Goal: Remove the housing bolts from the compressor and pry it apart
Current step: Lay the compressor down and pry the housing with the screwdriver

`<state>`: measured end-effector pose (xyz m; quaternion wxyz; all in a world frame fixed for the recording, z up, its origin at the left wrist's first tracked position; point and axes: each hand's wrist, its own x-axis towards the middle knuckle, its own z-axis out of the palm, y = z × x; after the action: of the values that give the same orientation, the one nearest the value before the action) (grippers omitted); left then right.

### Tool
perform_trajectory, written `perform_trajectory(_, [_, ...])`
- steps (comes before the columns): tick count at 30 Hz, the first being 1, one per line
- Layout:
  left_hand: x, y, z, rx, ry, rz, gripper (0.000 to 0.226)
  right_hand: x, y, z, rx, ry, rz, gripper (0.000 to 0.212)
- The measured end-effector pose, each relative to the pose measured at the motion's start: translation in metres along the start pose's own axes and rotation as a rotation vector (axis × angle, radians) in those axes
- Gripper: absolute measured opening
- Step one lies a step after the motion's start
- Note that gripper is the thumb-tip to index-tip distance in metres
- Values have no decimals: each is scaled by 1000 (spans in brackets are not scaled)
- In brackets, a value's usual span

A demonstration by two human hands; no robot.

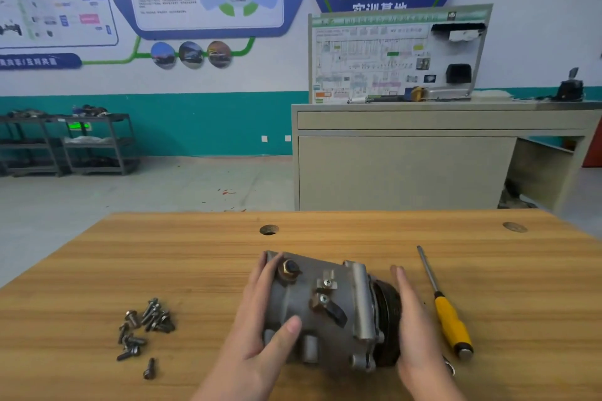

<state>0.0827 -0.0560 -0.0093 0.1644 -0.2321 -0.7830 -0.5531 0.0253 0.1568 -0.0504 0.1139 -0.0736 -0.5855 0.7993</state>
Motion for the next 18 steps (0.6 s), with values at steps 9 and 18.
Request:
perform_trajectory(9, [-6, -43, 0, -123, 69, 55, 83, -18, 1, 7, -238, 80, -263, 40])
perform_trajectory(18, [19, -63, -30, 225, -246, -34, 84, -14, 9, 15, -284, 138, -326, 24])
